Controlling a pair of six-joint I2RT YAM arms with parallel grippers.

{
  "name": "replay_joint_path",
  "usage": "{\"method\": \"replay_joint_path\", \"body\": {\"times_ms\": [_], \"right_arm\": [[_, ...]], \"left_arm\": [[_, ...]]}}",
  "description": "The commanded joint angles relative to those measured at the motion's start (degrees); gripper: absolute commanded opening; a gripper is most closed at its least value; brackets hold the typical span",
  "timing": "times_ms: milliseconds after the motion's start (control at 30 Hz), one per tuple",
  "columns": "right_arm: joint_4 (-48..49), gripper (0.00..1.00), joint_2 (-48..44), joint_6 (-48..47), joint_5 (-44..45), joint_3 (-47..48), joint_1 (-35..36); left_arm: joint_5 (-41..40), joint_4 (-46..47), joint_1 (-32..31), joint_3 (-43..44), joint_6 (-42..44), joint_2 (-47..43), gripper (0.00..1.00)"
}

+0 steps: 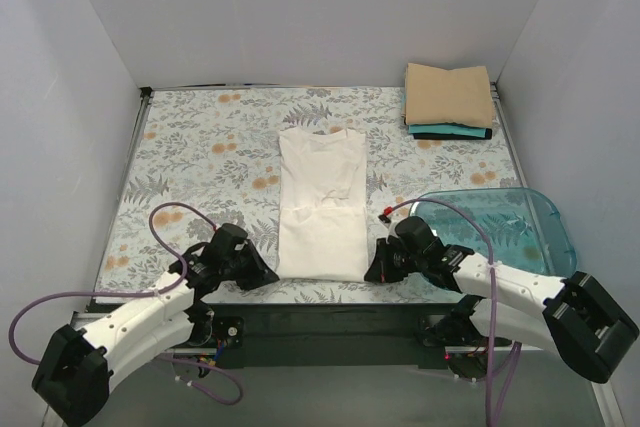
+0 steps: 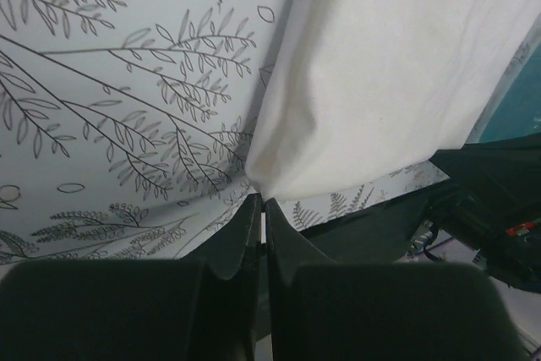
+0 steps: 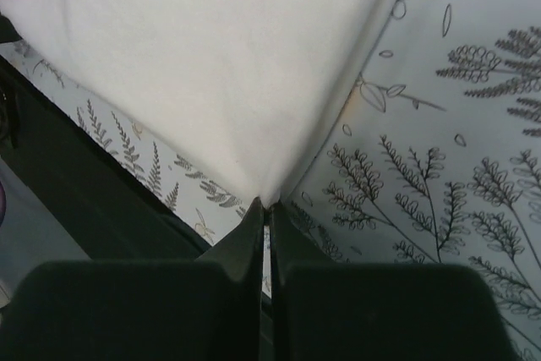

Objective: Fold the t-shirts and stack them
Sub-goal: Fold the tshirt

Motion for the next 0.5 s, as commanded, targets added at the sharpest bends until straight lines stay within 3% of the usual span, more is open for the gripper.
{"method": "replay_joint_path", "body": {"times_ms": [0, 233, 467], "right_arm": [[-6.6, 0.01, -4.8, 0.6, -2.0, -0.4, 1.8], [-9.7, 0.01, -9.6, -1.2, 2.9, 2.7, 2.4], [-14.3, 0.01, -9.2, -7.1, 9.2, 12.5, 2.3]], "left_arm": [[3.0, -4.8, -1.8, 0.2, -2.7, -4.1, 0.0], [-0.7, -9.2, -3.6, 5.4, -3.3, -7.6, 0.0], [-6.0, -9.4, -3.6, 14.2, -0.5, -4.0, 0.0]]}}
